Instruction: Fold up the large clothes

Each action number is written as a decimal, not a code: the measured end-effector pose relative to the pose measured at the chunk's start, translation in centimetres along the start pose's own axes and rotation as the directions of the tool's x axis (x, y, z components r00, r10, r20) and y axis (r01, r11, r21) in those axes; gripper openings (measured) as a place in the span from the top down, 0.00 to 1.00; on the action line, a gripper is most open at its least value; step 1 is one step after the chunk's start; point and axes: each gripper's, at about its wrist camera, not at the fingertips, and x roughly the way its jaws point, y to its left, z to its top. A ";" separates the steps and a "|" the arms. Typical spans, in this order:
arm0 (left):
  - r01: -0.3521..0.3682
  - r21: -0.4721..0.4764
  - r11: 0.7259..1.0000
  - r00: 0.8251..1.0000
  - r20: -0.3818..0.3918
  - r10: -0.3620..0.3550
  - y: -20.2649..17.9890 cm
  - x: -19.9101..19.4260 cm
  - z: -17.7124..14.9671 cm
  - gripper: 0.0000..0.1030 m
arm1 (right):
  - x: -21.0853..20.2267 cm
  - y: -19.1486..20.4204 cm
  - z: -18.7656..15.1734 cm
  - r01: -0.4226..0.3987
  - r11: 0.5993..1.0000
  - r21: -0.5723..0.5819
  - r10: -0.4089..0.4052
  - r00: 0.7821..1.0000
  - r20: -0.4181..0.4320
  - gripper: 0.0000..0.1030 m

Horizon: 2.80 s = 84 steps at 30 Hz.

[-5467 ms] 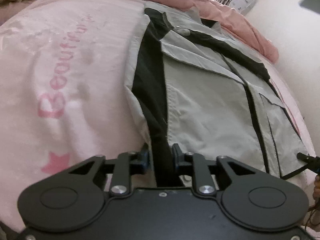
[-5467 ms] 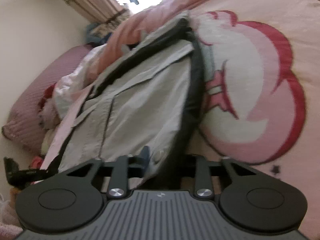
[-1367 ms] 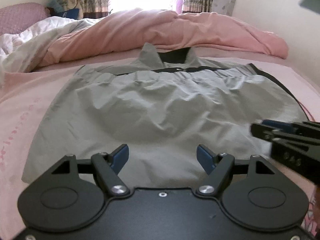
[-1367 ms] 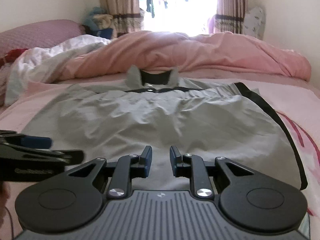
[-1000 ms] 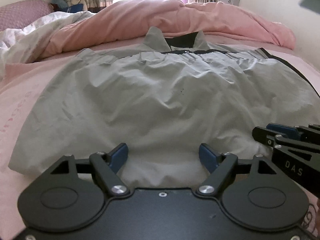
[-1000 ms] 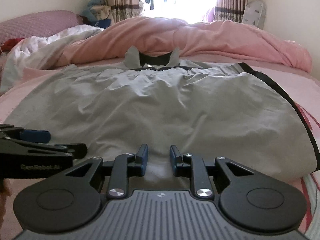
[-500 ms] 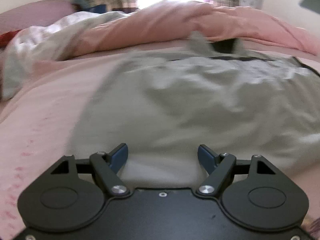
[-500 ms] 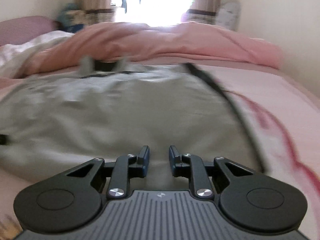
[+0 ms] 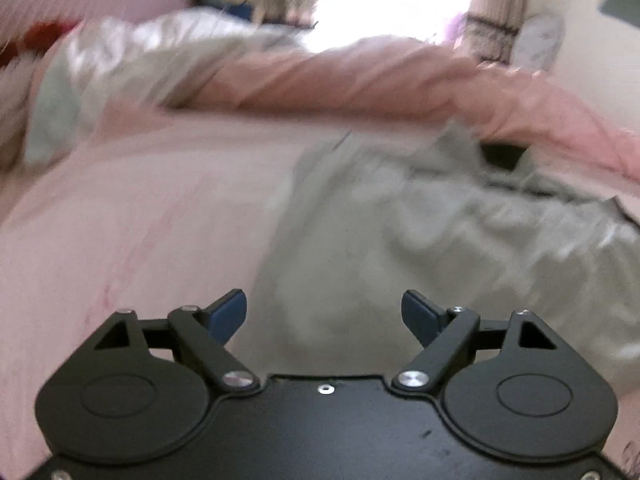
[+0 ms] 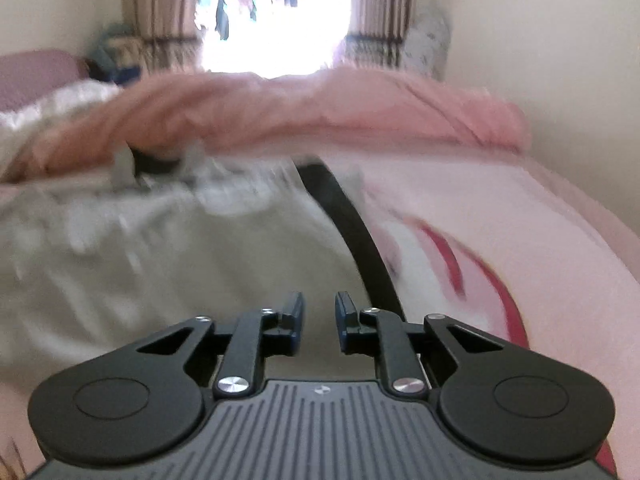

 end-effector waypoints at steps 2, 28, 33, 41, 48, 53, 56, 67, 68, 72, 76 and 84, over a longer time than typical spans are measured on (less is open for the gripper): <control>-0.004 0.050 0.999 0.999 0.044 0.002 -1.7 0.6 1.7 0.18 | 1.3 1.0 1.5 -0.020 1.000 0.002 0.020 0.999 0.034 0.81; 0.008 0.086 0.996 1.000 0.002 -0.008 -0.1 0.4 -1.4 0.17 | 0.5 -2.2 -1.1 0.003 0.999 0.041 -0.002 1.000 -0.015 0.81; -0.006 0.052 0.999 0.998 -0.060 0.009 1.4 0.4 -4.1 0.14 | 1.1 -3.2 -3.6 0.042 0.997 0.059 -0.037 0.995 -0.093 0.81; 0.014 -0.015 1.000 0.998 -0.068 -0.015 3.0 0.0 -4.9 0.16 | 0.5 -2.3 -4.2 0.081 0.995 0.061 -0.075 0.992 -0.097 0.81; 0.061 -0.022 0.998 0.998 -0.012 -0.062 2.8 -3.6 -5.3 0.16 | -3.3 5.9 -1.6 -0.129 0.992 -0.002 0.129 0.992 0.014 0.81; 0.015 0.009 1.000 0.996 -0.086 -0.014 2.9 -1.5 -7.0 0.10 | -2.8 12.4 -1.1 -0.224 0.974 -0.030 0.224 0.975 -0.003 0.81; 0.025 -0.001 1.000 0.997 -0.076 -0.025 3.4 -1.4 -7.3 0.08 | -1.9 14.8 -1.5 -0.223 0.974 -0.041 0.222 0.975 -0.024 0.81; 0.154 -0.374 0.915 0.984 -0.026 -0.176 7.8 -5.9 -9.2 0.12 | 0.5 15.8 -4.4 -0.187 0.982 -0.025 0.184 0.980 -0.078 0.81; 0.167 -0.399 0.902 0.981 -0.025 -0.193 7.8 -5.7 -9.4 0.12 | 0.5 15.8 -4.3 -0.188 0.982 -0.023 0.186 0.979 -0.078 0.81; 0.204 -0.482 0.852 0.973 0.005 -0.230 7.3 -5.4 -9.9 0.12 | 0.3 15.9 -4.4 -0.188 0.982 -0.021 0.186 0.979 -0.078 0.81; 0.262 -0.565 0.783 0.959 0.058 -0.279 7.3 -4.9 -10.2 0.11 | 0.3 15.8 -4.5 -0.193 0.981 -0.016 0.191 0.979 -0.075 0.80; 0.318 -0.662 0.679 0.943 0.147 -0.298 8.0 -3.4 -9.8 0.08 | 0.4 15.4 -4.4 -0.213 0.977 -0.002 0.212 0.975 -0.072 0.79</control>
